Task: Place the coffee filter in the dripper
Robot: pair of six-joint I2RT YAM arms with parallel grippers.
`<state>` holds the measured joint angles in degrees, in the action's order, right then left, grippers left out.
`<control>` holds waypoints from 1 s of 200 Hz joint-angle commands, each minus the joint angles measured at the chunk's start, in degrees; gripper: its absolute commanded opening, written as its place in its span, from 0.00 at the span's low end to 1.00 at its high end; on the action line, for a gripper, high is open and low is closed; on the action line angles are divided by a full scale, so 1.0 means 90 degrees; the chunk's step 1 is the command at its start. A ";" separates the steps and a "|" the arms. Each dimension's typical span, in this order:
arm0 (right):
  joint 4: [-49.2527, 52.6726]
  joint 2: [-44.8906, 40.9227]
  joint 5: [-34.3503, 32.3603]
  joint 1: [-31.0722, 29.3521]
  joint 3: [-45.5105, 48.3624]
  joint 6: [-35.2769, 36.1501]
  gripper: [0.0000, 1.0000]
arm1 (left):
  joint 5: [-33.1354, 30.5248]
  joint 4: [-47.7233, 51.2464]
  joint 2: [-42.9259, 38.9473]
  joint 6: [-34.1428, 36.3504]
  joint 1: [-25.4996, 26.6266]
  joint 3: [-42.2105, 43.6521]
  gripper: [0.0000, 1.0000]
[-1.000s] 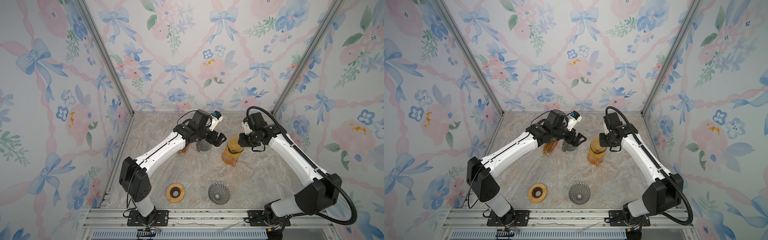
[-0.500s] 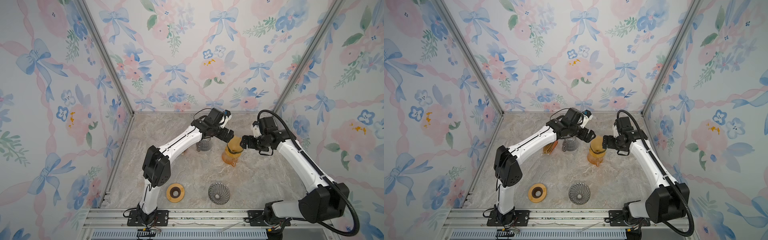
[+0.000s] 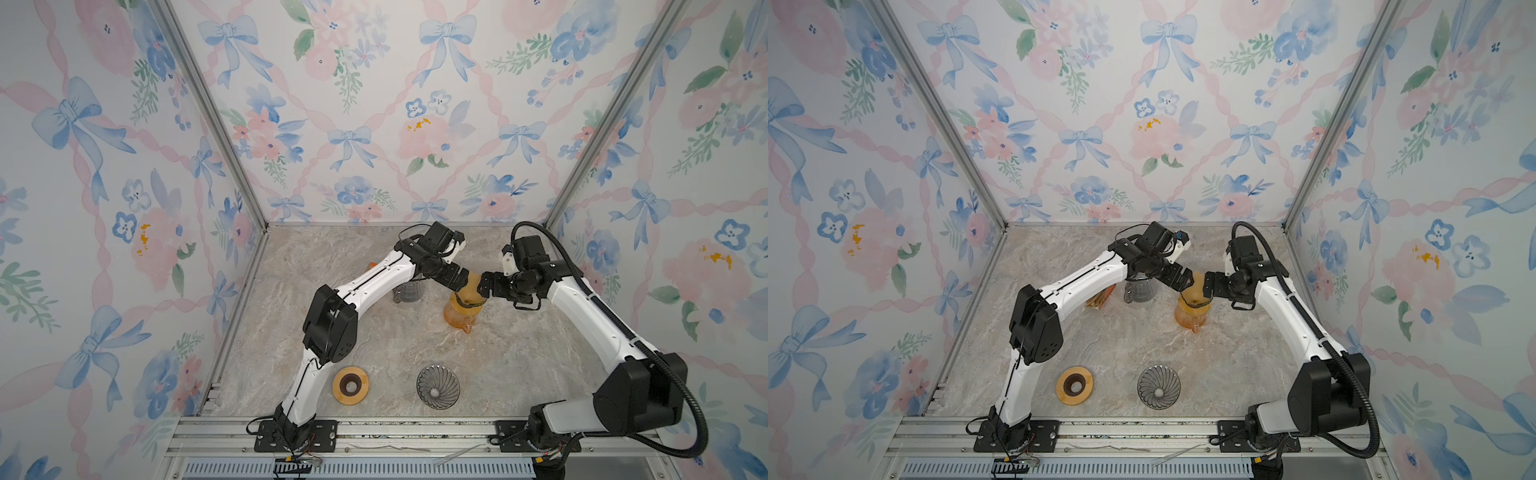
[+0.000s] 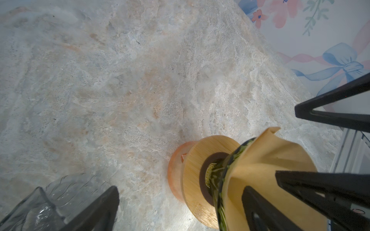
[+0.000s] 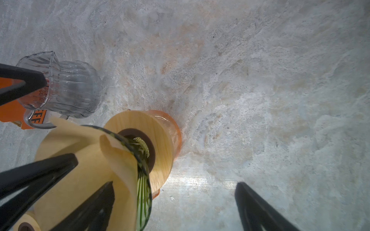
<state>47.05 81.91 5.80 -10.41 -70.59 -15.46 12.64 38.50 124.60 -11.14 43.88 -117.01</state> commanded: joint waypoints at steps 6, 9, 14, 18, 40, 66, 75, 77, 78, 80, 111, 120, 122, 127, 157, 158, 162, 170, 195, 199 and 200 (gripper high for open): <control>-0.0119 0.0126 -0.0083 0.0083 0.0142 -0.0107 0.96 | 0.0050 0.0360 0.0281 0.0056 0.0037 -0.0316 0.98; -0.0125 0.0132 -0.0093 0.0084 0.0142 -0.0113 0.96 | 0.0029 0.0373 0.0289 0.0056 0.0032 -0.0320 0.98; -0.0137 0.0137 -0.0103 0.0091 0.0158 -0.0116 0.96 | -0.0018 0.0376 0.0302 0.0048 0.0039 -0.0319 0.98; -0.0139 0.0146 -0.0100 0.0090 0.0165 -0.0123 0.96 | -0.0046 0.0394 0.0314 0.0046 0.0037 -0.0336 0.98; -0.0171 0.0197 -0.0175 0.0098 0.0222 -0.0123 0.96 | -0.0209 0.0493 0.0356 0.0018 0.0018 -0.0381 0.98; -0.0225 0.0234 -0.0215 0.0136 0.0327 -0.0147 0.96 | -0.0272 0.0524 0.0370 0.0017 0.0009 -0.0368 0.98; -0.0246 0.0245 -0.0216 0.0142 0.0359 -0.0145 0.96 | -0.0276 0.0518 0.0371 0.0016 0.0007 -0.0360 0.98; -0.0247 0.0252 -0.0228 0.0142 0.0366 -0.0154 0.96 | -0.0273 0.0522 0.0374 0.0017 0.0007 -0.0366 0.98; -0.0247 0.0253 -0.0231 0.0142 0.0369 -0.0150 0.96 | -0.0273 0.0520 0.0374 0.0017 0.0007 -0.0367 0.98; -0.0254 0.0254 -0.0239 0.0151 0.0379 -0.0155 0.96 | -0.0280 0.0525 0.0377 0.0017 0.0005 -0.0365 0.98; -0.0296 0.0279 -0.0239 0.0217 0.0474 -0.0186 0.96 | -0.0308 0.0526 0.0404 -0.0003 -0.0011 -0.0370 0.98; -0.0313 0.0284 -0.0244 0.0229 0.0500 -0.0190 0.96 | -0.0305 0.0520 0.0423 -0.0013 -0.0013 -0.0373 0.98; -0.0315 0.0284 -0.0240 0.0234 0.0514 -0.0189 0.96 | -0.0302 0.0523 0.0419 -0.0013 -0.0017 -0.0374 0.98; -0.0333 0.0274 -0.0225 0.0239 0.0527 -0.0184 0.96 | -0.0308 0.0521 0.0420 -0.0022 -0.0014 -0.0369 0.98; -0.0350 0.0257 -0.0160 0.0257 0.0561 -0.0173 0.96 | -0.0342 0.0528 0.0436 -0.0039 -0.0031 -0.0370 0.98; -0.0347 0.0256 -0.0158 0.0258 0.0554 -0.0170 0.96 | -0.0341 0.0532 0.0435 -0.0040 -0.0032 -0.0374 0.98; -0.0349 0.0253 -0.0134 0.0259 0.0553 -0.0175 0.96 | -0.0344 0.0531 0.0446 -0.0042 -0.0027 -0.0370 0.98; -0.0364 0.0208 -0.0068 0.0259 0.0532 -0.0167 0.96 | -0.0359 0.0545 0.0447 -0.0056 -0.0028 -0.0374 0.98; -0.0398 0.0086 0.0323 0.0289 0.0448 -0.0208 0.96 | -0.0385 0.0553 0.0461 -0.0052 -0.0041 -0.0373 0.98; -0.0408 0.0067 0.0401 0.0288 0.0442 -0.0212 0.96 | -0.0385 0.0556 0.0454 -0.0044 -0.0041 -0.0377 0.98; -0.0410 0.0063 0.0425 0.0288 0.0442 -0.0214 0.96 | -0.0392 0.0556 0.0458 -0.0048 -0.0041 -0.0378 0.98</control>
<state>43.83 83.81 6.31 -8.69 -66.35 -16.53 10.22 41.95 127.04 -11.20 43.86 -119.17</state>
